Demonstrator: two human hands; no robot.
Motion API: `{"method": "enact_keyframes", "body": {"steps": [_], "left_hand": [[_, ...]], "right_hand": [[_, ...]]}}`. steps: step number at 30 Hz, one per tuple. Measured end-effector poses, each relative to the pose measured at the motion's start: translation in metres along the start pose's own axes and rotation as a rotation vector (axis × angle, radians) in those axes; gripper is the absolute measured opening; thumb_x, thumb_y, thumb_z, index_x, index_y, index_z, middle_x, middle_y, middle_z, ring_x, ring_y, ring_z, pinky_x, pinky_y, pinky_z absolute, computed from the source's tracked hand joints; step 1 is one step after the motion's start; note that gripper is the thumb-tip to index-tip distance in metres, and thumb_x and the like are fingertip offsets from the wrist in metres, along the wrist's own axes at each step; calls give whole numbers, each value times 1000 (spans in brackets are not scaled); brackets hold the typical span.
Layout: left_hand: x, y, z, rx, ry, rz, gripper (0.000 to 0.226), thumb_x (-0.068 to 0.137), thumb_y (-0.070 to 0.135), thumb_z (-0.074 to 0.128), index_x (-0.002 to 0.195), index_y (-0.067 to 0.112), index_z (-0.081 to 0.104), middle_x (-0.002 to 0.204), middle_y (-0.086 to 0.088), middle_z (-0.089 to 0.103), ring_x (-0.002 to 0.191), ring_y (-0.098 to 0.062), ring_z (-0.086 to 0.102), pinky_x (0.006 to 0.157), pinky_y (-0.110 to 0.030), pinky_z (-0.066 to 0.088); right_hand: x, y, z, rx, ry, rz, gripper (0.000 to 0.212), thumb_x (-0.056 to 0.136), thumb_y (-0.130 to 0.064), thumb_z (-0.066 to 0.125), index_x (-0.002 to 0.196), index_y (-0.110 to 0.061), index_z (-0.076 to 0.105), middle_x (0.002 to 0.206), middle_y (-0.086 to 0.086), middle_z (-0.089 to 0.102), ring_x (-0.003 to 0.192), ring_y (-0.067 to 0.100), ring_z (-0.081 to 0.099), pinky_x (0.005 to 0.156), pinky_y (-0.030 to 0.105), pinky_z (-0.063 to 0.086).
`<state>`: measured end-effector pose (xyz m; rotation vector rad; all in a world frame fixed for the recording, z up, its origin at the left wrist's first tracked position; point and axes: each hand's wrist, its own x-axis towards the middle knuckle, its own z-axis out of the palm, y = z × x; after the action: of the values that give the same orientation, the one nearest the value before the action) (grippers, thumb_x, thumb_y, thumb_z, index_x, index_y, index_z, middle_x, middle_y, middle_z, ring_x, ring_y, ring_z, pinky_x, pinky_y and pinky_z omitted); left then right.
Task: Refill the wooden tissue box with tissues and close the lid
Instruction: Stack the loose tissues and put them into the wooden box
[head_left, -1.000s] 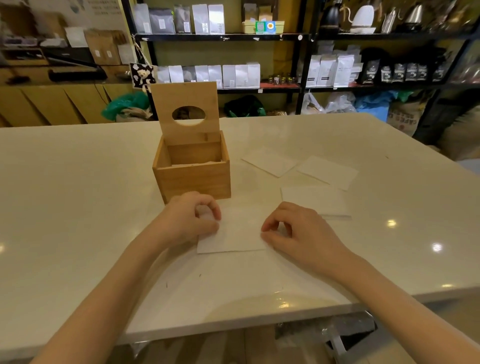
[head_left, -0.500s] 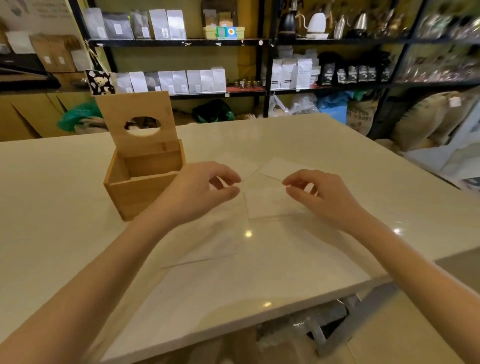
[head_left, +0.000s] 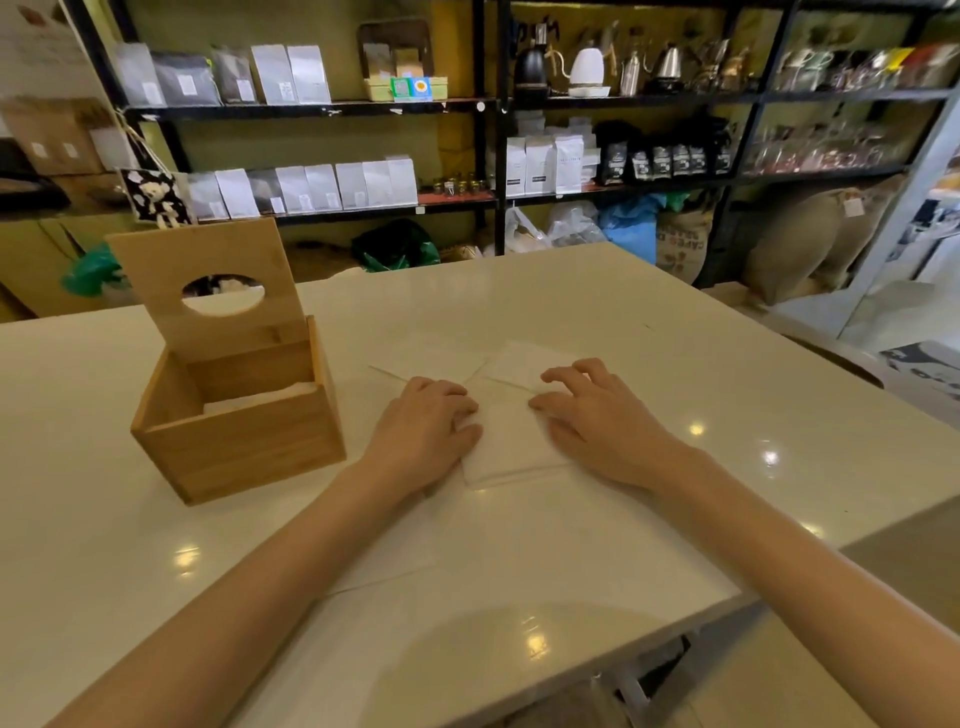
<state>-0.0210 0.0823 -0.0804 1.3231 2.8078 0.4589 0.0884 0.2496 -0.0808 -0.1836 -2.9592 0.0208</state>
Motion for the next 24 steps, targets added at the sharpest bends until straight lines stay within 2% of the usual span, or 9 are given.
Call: {"method": "enact_keyframes", "body": {"steps": [3,7,10,12,15,17,19,21,24], "left_hand": [[1,3,-3,-75,-3,-15,32,88,30,52,117,17,58,129,-3,55,120,-22,41,99,-33,36],[0,7,-7,-130,6,-36,24,88,25,55,108,13,61,119,-7,59,112,-22,48,89,-27,37],[-9,8,-16,-227,49,-58,18,88,21,55,102,13,61,111,-5,62,99,-18,54,79,-23,40],[-19,7,-28,-361,85,-88,14,88,22,56,99,15,59,102,-1,61,86,-12,54,70,-20,45],[-41,6,-52,-596,120,-123,17,86,22,59,103,22,55,105,-2,61,87,-13,59,67,-22,53],[-61,3,-65,-725,167,-165,26,85,19,61,108,28,51,103,-2,64,81,-12,61,59,-16,51],[-80,-1,-75,-852,254,-226,31,82,16,63,106,31,50,99,-3,68,82,-14,65,67,-23,55],[-97,-8,-80,-977,338,-310,28,81,13,65,95,33,51,98,-3,69,87,-17,67,76,-33,57],[-120,-20,-77,-1051,431,-393,21,79,12,66,87,27,54,90,1,70,79,-14,68,66,-24,57]], "right_hand": [[6,-2,-5,45,-47,20,36,89,-20,45,124,-17,53,143,1,39,133,25,23,102,31,26],[8,-5,-11,172,-39,31,26,82,-17,53,106,-13,61,126,2,52,123,24,32,100,32,32],[0,-14,-13,462,69,96,9,79,-12,55,87,-15,58,100,5,61,95,20,49,81,34,41],[-4,-20,-19,708,105,140,11,78,-7,56,82,-18,56,85,3,61,76,17,51,66,27,41],[-5,-30,-35,978,137,111,30,76,-4,66,88,-30,56,88,5,61,71,19,56,64,18,45],[-7,-43,-45,1201,129,112,39,74,-3,71,94,-35,57,99,14,63,78,28,64,74,32,54],[-8,-58,-49,1356,109,127,42,73,-5,73,99,-34,57,104,14,65,84,26,68,78,39,57],[-8,-73,-47,1462,82,134,41,72,-7,74,103,-29,58,97,8,67,79,17,69,65,28,57],[-10,-96,-41,1452,52,131,39,73,-8,74,106,-22,57,84,2,66,69,12,66,53,15,49]]}}
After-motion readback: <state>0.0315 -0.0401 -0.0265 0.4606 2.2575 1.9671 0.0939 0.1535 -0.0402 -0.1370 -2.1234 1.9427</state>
